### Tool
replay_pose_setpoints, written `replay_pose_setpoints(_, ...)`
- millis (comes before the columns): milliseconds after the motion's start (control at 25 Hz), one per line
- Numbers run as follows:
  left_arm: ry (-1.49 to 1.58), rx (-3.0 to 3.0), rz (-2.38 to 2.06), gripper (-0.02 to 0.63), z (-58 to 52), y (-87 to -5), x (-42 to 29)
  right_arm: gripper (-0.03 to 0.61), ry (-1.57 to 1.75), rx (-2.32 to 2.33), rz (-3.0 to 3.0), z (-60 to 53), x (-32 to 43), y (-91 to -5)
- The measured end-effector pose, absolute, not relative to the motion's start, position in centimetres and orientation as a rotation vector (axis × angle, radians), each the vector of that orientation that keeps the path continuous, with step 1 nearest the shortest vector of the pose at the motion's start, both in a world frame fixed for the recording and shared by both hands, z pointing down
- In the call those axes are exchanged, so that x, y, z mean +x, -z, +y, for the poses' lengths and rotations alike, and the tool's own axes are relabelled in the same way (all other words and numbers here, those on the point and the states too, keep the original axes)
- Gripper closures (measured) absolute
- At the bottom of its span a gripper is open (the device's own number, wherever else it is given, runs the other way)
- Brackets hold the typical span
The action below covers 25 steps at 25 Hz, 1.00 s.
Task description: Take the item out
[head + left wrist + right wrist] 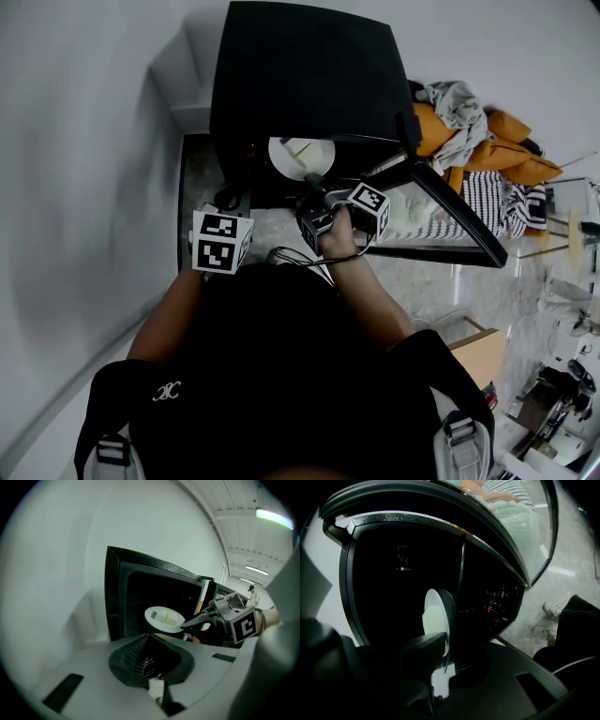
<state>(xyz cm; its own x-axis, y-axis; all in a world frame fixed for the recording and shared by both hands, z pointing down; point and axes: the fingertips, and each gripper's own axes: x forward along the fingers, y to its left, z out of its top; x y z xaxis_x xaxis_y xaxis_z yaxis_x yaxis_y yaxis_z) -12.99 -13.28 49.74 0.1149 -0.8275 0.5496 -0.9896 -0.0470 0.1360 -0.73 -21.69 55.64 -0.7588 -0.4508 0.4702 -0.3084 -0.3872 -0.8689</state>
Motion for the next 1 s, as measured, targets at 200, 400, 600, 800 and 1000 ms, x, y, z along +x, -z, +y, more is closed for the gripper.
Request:
replay_pose_setpoints(200, -0.447, 1.931, -1.749, 0.612, -13.3, -49.9, -12.7, 0.546, 2.299, -1.022, 1.710, -21.4, -0.7, -55.2)
replay_pose_setpoints(400, -0.446, 1.938, -1.740, 0.612, -13.5, -50.1, -12.5, 0.546, 2.310, -0.980, 1.681, -20.7, 0.0, -54.9)
replay_pose_setpoints(600, -0.457, 1.942, -1.743, 0.612, -13.3, -49.9, -12.6, 0.546, 2.307, -0.957, 1.702, -20.2, 0.6, -54.8)
replay_pose_setpoints(800, -0.462, 1.951, -1.742, 0.612, -13.3, -49.8, -12.4, 0.545, 2.298, -0.907, 1.761, -20.0, -0.4, -54.9)
replay_pose_setpoints(1000, -0.476, 1.954, -1.738, 0.612, -13.3, -49.9, -12.3, 0.543, 2.297, -0.918, 1.748, -20.4, -0.8, -55.7)
